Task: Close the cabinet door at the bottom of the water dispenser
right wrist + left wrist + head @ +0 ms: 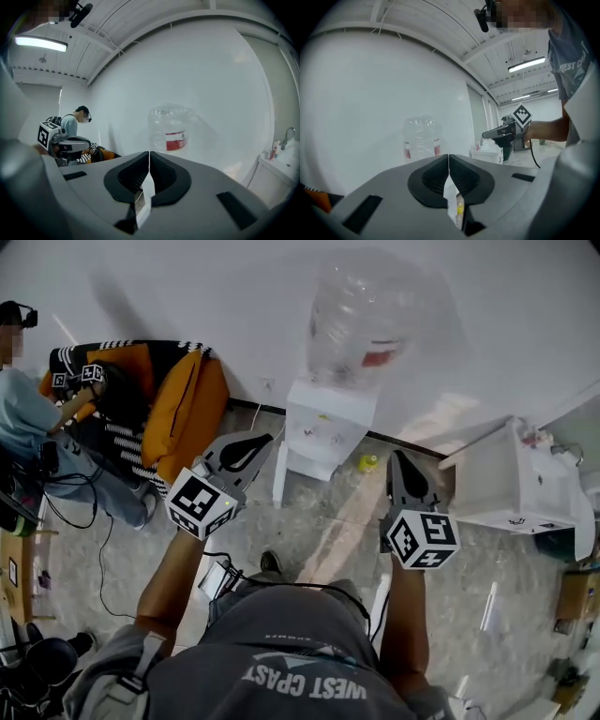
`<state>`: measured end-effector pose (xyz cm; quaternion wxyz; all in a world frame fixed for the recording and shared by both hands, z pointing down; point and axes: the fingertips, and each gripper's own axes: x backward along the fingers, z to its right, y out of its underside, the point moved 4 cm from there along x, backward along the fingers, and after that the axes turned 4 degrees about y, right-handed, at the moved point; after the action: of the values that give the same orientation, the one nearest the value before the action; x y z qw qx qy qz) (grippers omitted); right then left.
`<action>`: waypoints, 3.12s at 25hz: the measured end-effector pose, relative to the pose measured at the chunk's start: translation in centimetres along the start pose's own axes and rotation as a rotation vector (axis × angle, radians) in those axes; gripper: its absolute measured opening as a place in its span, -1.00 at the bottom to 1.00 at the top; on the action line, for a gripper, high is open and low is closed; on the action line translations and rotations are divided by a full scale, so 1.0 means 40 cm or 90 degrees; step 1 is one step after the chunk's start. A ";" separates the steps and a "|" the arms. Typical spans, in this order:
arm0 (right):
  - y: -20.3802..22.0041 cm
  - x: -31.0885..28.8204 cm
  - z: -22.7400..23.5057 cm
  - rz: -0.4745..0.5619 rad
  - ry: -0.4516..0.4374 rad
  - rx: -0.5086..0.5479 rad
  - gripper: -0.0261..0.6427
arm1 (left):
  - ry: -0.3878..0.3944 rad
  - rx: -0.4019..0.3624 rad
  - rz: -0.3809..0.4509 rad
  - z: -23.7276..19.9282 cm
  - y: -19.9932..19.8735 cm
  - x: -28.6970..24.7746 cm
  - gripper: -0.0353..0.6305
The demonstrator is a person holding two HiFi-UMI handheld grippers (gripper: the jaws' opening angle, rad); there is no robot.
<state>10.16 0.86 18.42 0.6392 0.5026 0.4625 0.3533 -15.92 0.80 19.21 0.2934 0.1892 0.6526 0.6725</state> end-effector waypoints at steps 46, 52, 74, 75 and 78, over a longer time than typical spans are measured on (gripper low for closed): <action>0.735 -0.472 0.308 -0.284 0.092 -0.097 -0.83 | 0.016 0.333 -0.491 -0.183 1.364 -0.407 -0.83; 0.821 -0.485 0.328 -0.306 0.090 -0.107 -0.83 | 0.001 0.389 -0.539 -0.169 1.518 -0.414 -0.83; 1.015 -0.493 0.387 -0.357 0.107 -0.121 -0.83 | -0.061 0.529 -0.571 -0.145 1.812 -0.418 -0.45; 1.018 -0.494 0.389 -0.358 0.108 -0.122 -0.83 | -0.061 0.536 -0.571 -0.141 1.817 -0.418 -0.45; 1.025 -0.494 0.395 -0.357 0.109 -0.125 -0.83 | -0.063 0.548 -0.567 -0.131 1.824 -0.425 -0.45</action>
<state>19.30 -12.19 63.89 0.7161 0.2597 0.5990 0.2469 -17.17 -12.37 93.15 0.4733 0.0310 0.8670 0.1525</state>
